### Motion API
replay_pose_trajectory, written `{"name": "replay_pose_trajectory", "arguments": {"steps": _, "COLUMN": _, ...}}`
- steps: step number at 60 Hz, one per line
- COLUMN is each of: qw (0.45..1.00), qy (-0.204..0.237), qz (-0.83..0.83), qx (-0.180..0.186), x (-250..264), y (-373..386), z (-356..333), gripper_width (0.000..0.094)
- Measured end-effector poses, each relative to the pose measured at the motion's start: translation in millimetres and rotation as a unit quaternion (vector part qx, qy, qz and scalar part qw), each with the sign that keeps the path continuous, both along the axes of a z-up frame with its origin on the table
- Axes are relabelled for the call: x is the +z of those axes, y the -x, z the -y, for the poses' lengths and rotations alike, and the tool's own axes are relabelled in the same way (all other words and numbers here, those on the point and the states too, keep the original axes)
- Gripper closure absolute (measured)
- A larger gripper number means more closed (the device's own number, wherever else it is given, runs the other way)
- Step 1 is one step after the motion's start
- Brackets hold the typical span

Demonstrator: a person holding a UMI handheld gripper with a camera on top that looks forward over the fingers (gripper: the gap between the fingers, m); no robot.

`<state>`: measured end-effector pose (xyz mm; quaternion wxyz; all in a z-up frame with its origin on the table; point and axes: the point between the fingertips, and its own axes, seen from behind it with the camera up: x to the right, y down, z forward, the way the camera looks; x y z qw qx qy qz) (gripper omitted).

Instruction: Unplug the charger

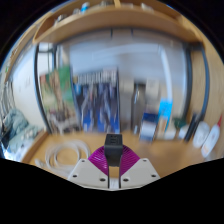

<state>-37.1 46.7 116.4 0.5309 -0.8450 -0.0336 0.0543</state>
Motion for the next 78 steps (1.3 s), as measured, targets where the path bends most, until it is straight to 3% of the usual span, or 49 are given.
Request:
{"name": "replay_pose_trajectory", "arguments": {"steps": 6, "qw": 0.993, "qy": -0.121, "qz": -0.001, "qx": -0.008, "x": 144.6, "y": -21.6, "z": -24.1, "gripper_width": 0.0818}}
{"name": "replay_pose_trajectory", "arguments": {"steps": 10, "qw": 0.991, "qy": -0.131, "qz": 0.002, "qx": -0.025, "x": 184.8, "y": -49.5, "z": -22.1, "gripper_width": 0.0820}}
{"name": "replay_pose_trajectory", "arguments": {"steps": 14, "qw": 0.992, "qy": -0.114, "qz": 0.008, "qx": -0.047, "x": 190.2, "y": -80.4, "z": -18.7, "gripper_width": 0.0820}}
{"name": "replay_pose_trajectory", "arguments": {"steps": 18, "qw": 0.994, "qy": -0.073, "qz": 0.029, "qx": -0.072, "x": 165.1, "y": -113.7, "z": -7.8, "gripper_width": 0.0822}}
{"name": "replay_pose_trajectory", "arguments": {"steps": 32, "qw": 0.981, "qy": 0.144, "qz": 0.027, "qx": -0.125, "x": -0.7, "y": -188.5, "z": 61.1, "gripper_width": 0.0819}}
{"name": "replay_pose_trajectory", "arguments": {"steps": 45, "qw": 0.957, "qy": 0.263, "qz": 0.034, "qx": -0.116, "x": -95.6, "y": -209.6, "z": 102.5, "gripper_width": 0.0818}}
{"name": "replay_pose_trajectory", "arguments": {"steps": 55, "qw": 0.947, "qy": 0.307, "qz": 0.016, "qx": -0.088, "x": -124.3, "y": -203.6, "z": 104.4, "gripper_width": 0.0767}}
{"name": "replay_pose_trajectory", "arguments": {"steps": 62, "qw": 0.943, "qy": 0.322, "qz": 0.008, "qx": -0.089, "x": -133.9, "y": -205.2, "z": 101.6, "gripper_width": 0.0711}}
{"name": "replay_pose_trajectory", "arguments": {"steps": 65, "qw": 0.943, "qy": 0.320, "qz": 0.008, "qx": -0.088, "x": -133.5, "y": -207.4, "z": 98.4, "gripper_width": 0.0668}}
{"name": "replay_pose_trajectory", "arguments": {"steps": 66, "qw": 0.944, "qy": 0.317, "qz": 0.011, "qx": -0.089, "x": -133.0, "y": -209.2, "z": 96.6, "gripper_width": 0.0602}}
{"name": "replay_pose_trajectory", "arguments": {"steps": 73, "qw": 0.951, "qy": 0.298, "qz": 0.031, "qx": -0.078, "x": -128.9, "y": -216.2, "z": 85.9, "gripper_width": 0.0583}}
{"name": "replay_pose_trajectory", "arguments": {"steps": 78, "qw": 0.955, "qy": 0.284, "qz": 0.034, "qx": -0.073, "x": -123.9, "y": -219.4, "z": 77.4, "gripper_width": 0.0475}}
